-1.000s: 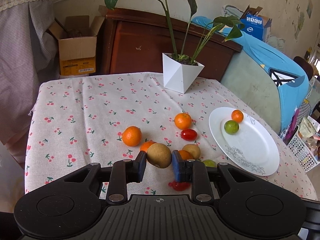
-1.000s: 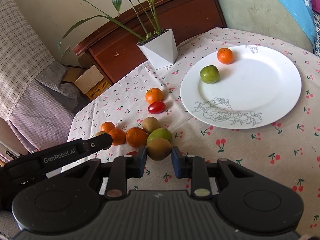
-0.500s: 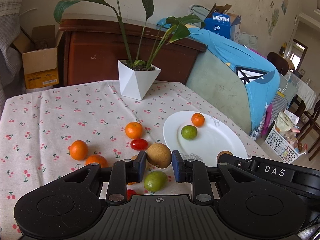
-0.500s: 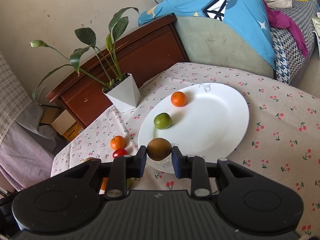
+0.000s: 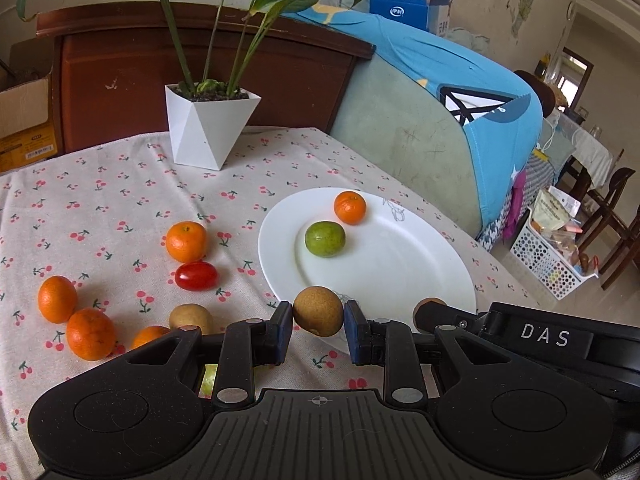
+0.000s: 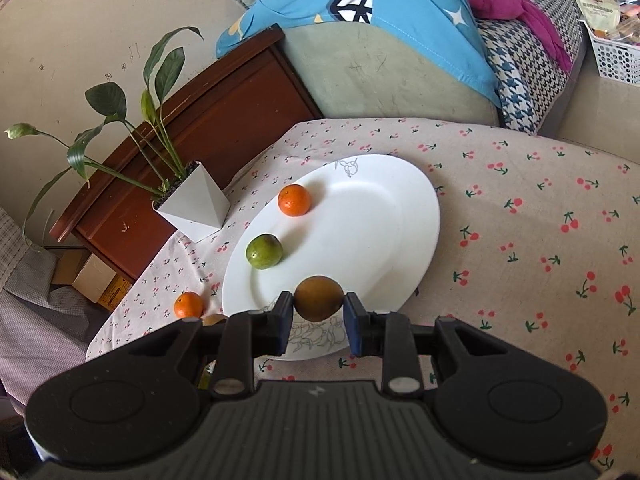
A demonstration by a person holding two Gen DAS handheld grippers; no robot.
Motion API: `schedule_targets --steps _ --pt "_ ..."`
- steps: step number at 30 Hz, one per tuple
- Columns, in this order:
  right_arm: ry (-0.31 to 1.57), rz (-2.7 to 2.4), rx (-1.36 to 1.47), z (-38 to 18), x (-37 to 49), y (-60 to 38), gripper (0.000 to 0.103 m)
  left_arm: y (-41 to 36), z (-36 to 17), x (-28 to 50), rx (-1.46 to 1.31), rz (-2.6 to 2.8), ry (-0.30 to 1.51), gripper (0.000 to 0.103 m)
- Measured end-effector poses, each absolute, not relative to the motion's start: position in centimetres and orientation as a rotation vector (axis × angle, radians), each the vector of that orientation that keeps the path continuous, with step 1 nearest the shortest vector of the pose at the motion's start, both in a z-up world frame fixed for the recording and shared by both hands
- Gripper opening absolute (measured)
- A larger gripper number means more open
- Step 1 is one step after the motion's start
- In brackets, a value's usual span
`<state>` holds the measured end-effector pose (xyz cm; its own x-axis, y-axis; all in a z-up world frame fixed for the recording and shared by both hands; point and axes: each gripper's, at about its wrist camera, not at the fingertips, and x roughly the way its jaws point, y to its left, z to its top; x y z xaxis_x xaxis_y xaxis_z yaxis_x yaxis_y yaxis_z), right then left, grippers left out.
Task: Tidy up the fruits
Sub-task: 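Lower both kiwis onto the white plate and open both tools, then move both tools back to the remaining fruit on the cloth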
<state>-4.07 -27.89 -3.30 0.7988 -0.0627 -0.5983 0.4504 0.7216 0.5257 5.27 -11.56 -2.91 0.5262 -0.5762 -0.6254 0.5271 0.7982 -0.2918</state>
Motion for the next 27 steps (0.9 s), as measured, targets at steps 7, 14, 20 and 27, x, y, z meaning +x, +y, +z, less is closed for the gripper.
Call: schedule_targets --steps 7,14,20,27 --pt "0.568 -0.325 0.726 -3.2 -4.3 -28.3 0.03 -12.5 -2.9 5.2 -0.058 -0.673 0.76 0.042" --pt "0.574 -0.323 0.733 -3.2 -4.3 -28.3 0.03 -11.4 -2.1 5.1 -0.072 -0.631 0.746 0.053" --pt "0.583 -0.299 0.72 -3.1 -4.2 -27.7 0.03 -10.2 -1.3 4.4 -0.057 -0.594 0.735 0.061" --pt "0.61 -0.261 0.699 -3.3 -4.1 -26.6 0.031 -7.7 -0.7 4.1 -0.048 -0.514 0.743 0.062"
